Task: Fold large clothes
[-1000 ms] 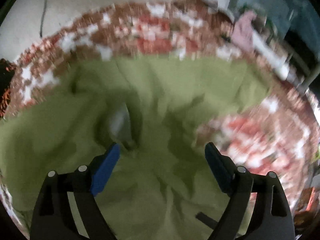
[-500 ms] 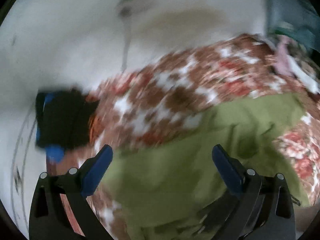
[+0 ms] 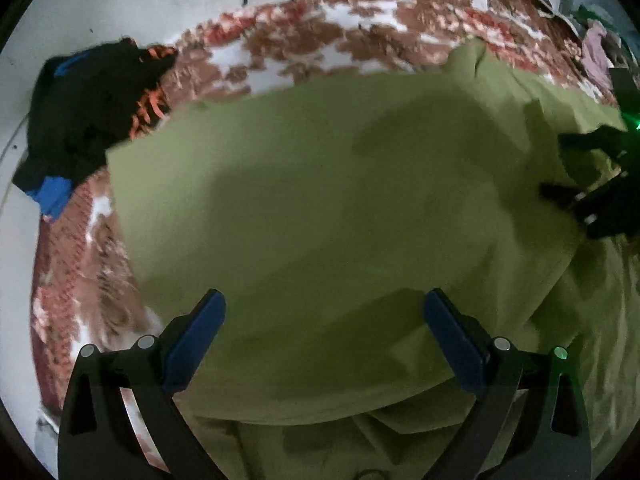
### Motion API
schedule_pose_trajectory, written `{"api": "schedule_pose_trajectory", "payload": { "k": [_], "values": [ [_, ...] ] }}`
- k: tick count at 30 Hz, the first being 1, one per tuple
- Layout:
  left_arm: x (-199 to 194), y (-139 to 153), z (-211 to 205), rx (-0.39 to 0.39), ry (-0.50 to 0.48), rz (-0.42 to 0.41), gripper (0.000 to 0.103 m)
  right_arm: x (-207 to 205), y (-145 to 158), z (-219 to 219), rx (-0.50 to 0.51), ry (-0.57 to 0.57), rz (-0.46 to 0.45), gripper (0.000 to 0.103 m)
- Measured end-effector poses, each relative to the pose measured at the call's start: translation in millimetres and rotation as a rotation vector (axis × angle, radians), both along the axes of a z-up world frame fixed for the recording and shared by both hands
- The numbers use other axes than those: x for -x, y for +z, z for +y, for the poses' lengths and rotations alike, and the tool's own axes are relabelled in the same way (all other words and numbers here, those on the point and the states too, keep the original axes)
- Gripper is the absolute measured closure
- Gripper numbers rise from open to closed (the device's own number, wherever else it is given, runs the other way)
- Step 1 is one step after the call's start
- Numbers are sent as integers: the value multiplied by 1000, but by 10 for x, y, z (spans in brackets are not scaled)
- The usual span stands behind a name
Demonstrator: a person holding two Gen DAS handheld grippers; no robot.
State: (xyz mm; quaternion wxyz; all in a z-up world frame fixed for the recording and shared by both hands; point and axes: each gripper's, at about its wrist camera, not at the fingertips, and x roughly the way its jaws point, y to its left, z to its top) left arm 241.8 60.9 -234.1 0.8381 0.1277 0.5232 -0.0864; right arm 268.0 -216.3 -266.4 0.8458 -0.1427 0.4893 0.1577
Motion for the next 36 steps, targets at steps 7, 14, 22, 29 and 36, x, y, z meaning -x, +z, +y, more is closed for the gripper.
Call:
{"api": "schedule_pose_trajectory", "payload": {
  "k": [7, 14, 22, 29, 36],
  "values": [
    [3, -339, 190, 25, 89, 89, 5, 84, -271, -928, 44, -104, 86, 5],
    [135, 16, 424, -10, 142, 19, 5, 306, 25, -1236, 85, -107, 39, 5],
    [28, 499, 69, 197, 123, -113, 5, 297, 583, -801, -9, -99, -59, 5],
    [-86, -134, -341, 226, 123, -25, 5, 179, 209, -192, -124, -98, 30, 5],
    [28, -472, -54, 162, 169, 34, 5, 207, -127, -421, -88, -136, 80, 5]
  ]
}}
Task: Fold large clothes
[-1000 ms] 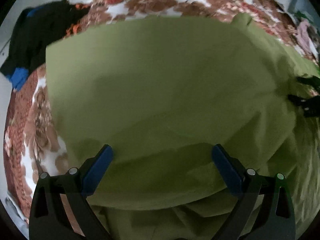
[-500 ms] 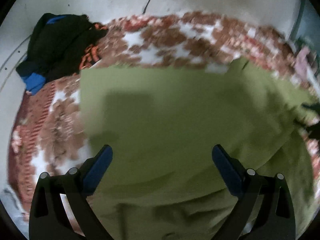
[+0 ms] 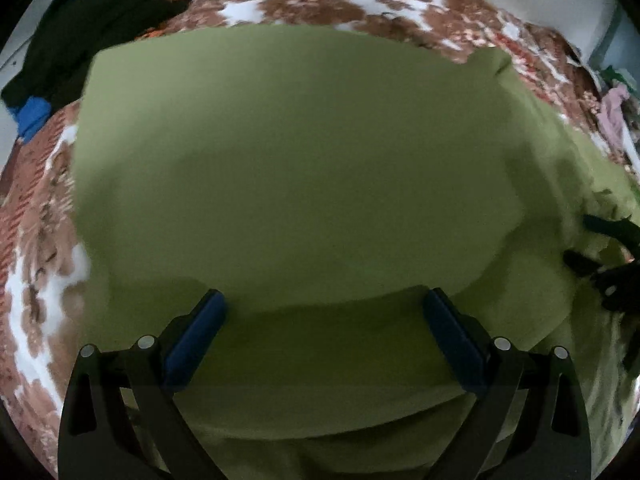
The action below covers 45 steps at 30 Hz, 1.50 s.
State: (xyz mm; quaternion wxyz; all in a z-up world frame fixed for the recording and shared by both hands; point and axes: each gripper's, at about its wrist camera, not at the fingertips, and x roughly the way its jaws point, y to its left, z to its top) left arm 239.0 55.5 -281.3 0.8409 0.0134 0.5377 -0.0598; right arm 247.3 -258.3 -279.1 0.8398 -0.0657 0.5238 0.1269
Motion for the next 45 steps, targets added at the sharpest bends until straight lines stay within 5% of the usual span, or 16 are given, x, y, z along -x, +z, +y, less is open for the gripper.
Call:
{"api": "schedule_pose_trajectory", "payload": {
  "k": [7, 11, 19, 32, 40, 45],
  "values": [
    [79, 69, 598, -29, 113, 54, 5, 188, 224, -120, -3, 76, -36, 5],
    [143, 318, 500, -24, 110, 18, 5, 279, 441, -229, 3, 51, -61, 5],
    [109, 899, -635, 8, -104, -104, 5, 389, 731, -1118, 17, -179, -71, 5],
    [-31, 784, -2627, 35, -388, -129, 5, 934, 796, -3269, 90, -609, -47, 5],
    [-139, 609, -3443, -8, -493, -130, 5, 1183, 717, -4526, -180, -916, 11, 5],
    [-290, 355, -3690, -13, -493, -80, 5, 1113, 643, -4933, -223, -998, 6, 5]
  ]
}}
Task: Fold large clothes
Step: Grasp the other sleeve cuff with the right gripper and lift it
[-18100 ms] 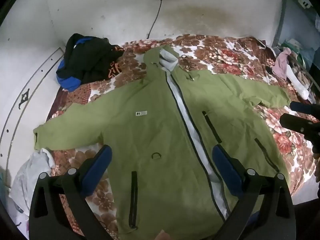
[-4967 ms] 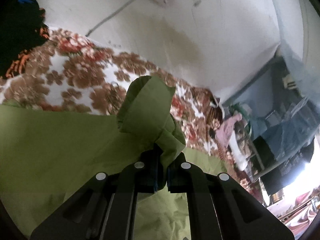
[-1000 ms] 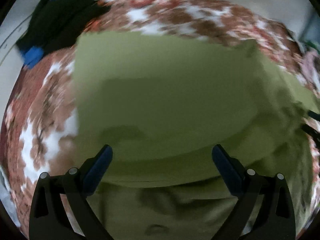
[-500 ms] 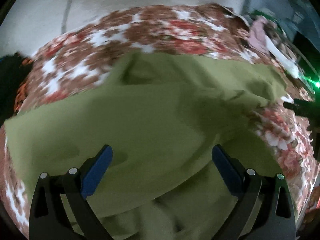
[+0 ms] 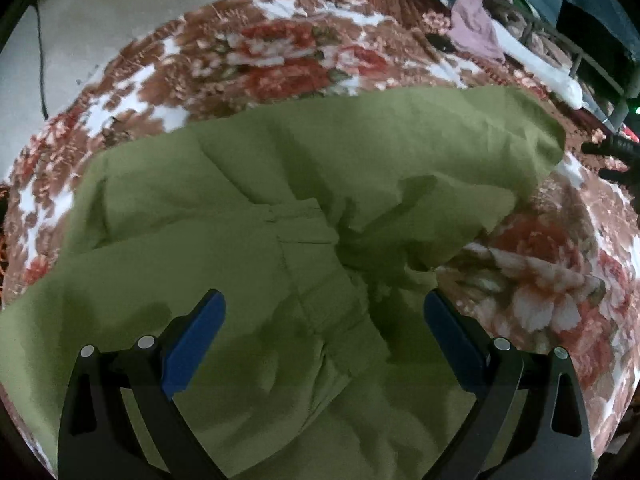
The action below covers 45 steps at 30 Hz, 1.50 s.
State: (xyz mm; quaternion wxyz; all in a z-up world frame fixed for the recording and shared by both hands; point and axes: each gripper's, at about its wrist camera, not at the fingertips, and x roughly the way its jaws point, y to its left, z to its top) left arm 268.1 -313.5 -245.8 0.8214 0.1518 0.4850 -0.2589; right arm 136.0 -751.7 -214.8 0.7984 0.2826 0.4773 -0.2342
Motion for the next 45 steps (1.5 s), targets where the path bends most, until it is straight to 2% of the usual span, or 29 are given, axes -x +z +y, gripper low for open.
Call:
{"api": "schedule_pose_trajectory", "payload": {
  "k": [3, 7, 9, 17, 20, 22, 24, 25, 27, 28, 29, 30, 31, 35, 38, 43, 45],
  "values": [
    [-64, -205, -96, 20, -14, 53, 5, -68, -94, -220, -81, -75, -38, 5],
    [-132, -534, -162, -18, -17, 93, 5, -172, -237, -432, -227, -165, -95, 5],
    [-144, -649, -195, -29, -12, 90, 4, -231, -281, -514, -259, -191, -107, 5],
    [-152, -691, -218, -18, -8, 52, 4, -417, -481, -777, -364, -267, -137, 5],
    [-157, -694, -216, -14, -12, 46, 4, -521, -471, -842, -355, -254, -149, 17],
    [-155, -699, -213, -9, -15, 42, 4, -553, -493, -884, -359, -262, -150, 21],
    [-150, -702, -207, -5, -13, 38, 4, -518, -522, -921, -379, -293, -165, 38],
    [-148, -703, -204, -4, -12, 35, 4, -505, -524, -929, -370, -288, -165, 42],
    [-137, -704, -196, -3, -11, 30, 4, -466, -527, -948, -357, -287, -173, 65],
    [-133, -704, -195, -3, -11, 28, 4, -443, -532, -956, -353, -288, -177, 69],
    [-132, -705, -192, -1, -11, 27, 4, -414, -536, -964, -351, -284, -188, 80],
    [-129, -707, -189, 2, -10, 24, 4, -405, -531, -963, -346, -272, -194, 86],
    [-127, -711, -184, 5, -10, 22, 4, -396, -511, -954, -333, -260, -199, 88],
    [-118, -735, -150, 24, -9, 11, 4, -376, -228, -831, -273, -185, -266, 90],
    [-86, -754, -148, 25, -12, -20, 4, -444, 187, -579, -221, -75, -340, 91],
    [-59, -763, -136, 30, -13, -49, 4, -566, 757, -54, -234, 60, -444, 91],
    [-56, -765, -133, 31, -11, -52, 4, -682, 978, 275, -261, 152, -484, 91]
  ]
}}
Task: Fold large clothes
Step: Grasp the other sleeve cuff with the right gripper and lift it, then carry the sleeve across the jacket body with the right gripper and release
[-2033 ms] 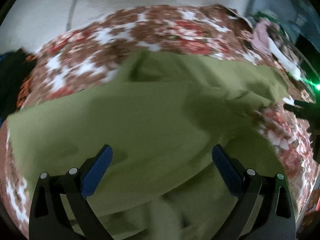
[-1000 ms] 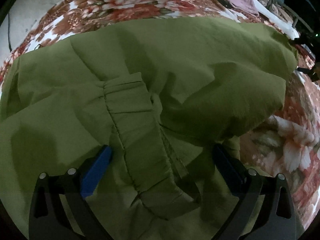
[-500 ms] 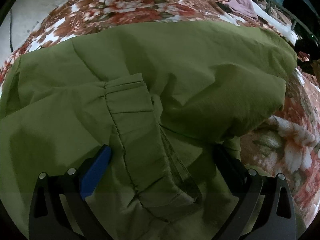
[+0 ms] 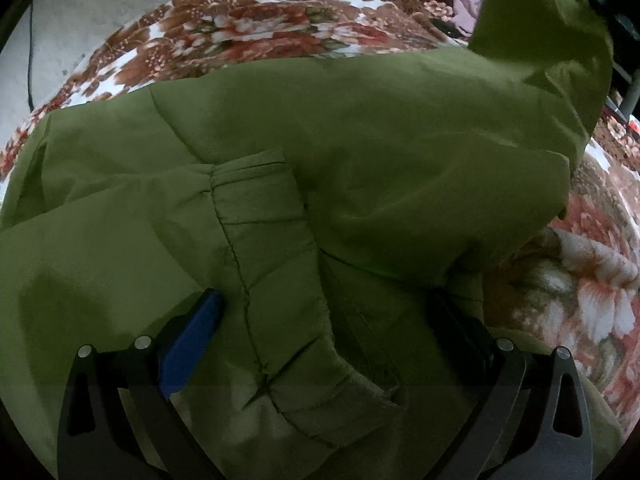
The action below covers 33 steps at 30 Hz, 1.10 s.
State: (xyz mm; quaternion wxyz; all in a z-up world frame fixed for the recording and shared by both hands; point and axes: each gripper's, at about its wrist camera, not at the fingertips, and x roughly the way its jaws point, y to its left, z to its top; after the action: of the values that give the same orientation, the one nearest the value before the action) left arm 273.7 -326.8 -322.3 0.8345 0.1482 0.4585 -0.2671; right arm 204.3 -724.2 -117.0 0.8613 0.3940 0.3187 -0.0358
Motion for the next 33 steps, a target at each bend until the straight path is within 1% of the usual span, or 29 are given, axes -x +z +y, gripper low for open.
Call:
{"api": "schedule_pose_trajectory", "payload": {
  "k": [3, 7, 8, 9, 11, 13, 15, 17, 18, 19, 20, 21, 22, 24, 25, 26, 27, 30, 31, 33],
  "values": [
    [-6, 5, -10, -12, -2, 2, 4, -156, 302, 471, 24, 121, -58, 91],
    [-1, 87, 11, -21, -1, 33, 5, -365, 564, 1190, -21, 273, -103, 91],
    [16, 129, 46, -15, 4, 39, 5, -439, 621, 1462, -45, 323, -114, 91],
    [49, 216, 117, 2, 14, 32, 5, -476, 648, 1621, -57, 352, -119, 91],
    [160, 447, 326, 45, 26, -12, 5, -590, 700, 2063, -78, 423, -128, 92],
    [299, 677, 588, 71, 35, -56, 5, -690, 717, 2459, -92, 482, -132, 92],
    [477, 937, 976, 95, 63, -104, 5, -810, 724, 2969, -76, 542, -122, 92],
    [606, 1097, 1308, 101, 87, -126, 5, -888, 697, 3412, -78, 594, -112, 92],
    [684, 1180, 1569, 92, 111, -140, 5, -924, 672, 3664, -77, 616, -106, 92],
    [716, 1213, 1729, 82, 126, -143, 5, -971, 638, 3926, -75, 641, -99, 92],
    [751, 1236, 1944, 65, 148, -142, 5, -988, 604, 4096, -74, 658, -93, 92],
    [801, 1245, 2223, 41, 181, -143, 5, -1010, 543, 4338, -82, 680, -83, 92],
    [821, 1244, 2412, 24, 207, -144, 5, -1029, 479, 4571, -93, 701, -75, 92],
    [896, 1237, 2861, -2, 274, -134, 5, -1016, 357, 4924, -92, 739, -66, 92],
    [942, 1228, 3185, -7, 324, -123, 5, -1017, 289, 5194, -89, 766, -60, 92],
    [968, 1228, 3355, -6, 351, -118, 5, -999, 238, 5338, -87, 781, -56, 92],
    [1013, 1216, 3641, -2, 395, -108, 5, -986, 168, 5561, -84, 801, -47, 92],
    [1103, 1129, 4225, -4, 478, -85, 5, -893, -47, 6119, -72, 854, -16, 92],
    [1119, 1102, 4353, -7, 495, -76, 5, -854, -165, 6341, -61, 873, 6, 92],
    [1171, 1009, 4675, -7, 534, -49, 5, -795, -371, 6629, -42, 892, 48, 92]
  ]
}}
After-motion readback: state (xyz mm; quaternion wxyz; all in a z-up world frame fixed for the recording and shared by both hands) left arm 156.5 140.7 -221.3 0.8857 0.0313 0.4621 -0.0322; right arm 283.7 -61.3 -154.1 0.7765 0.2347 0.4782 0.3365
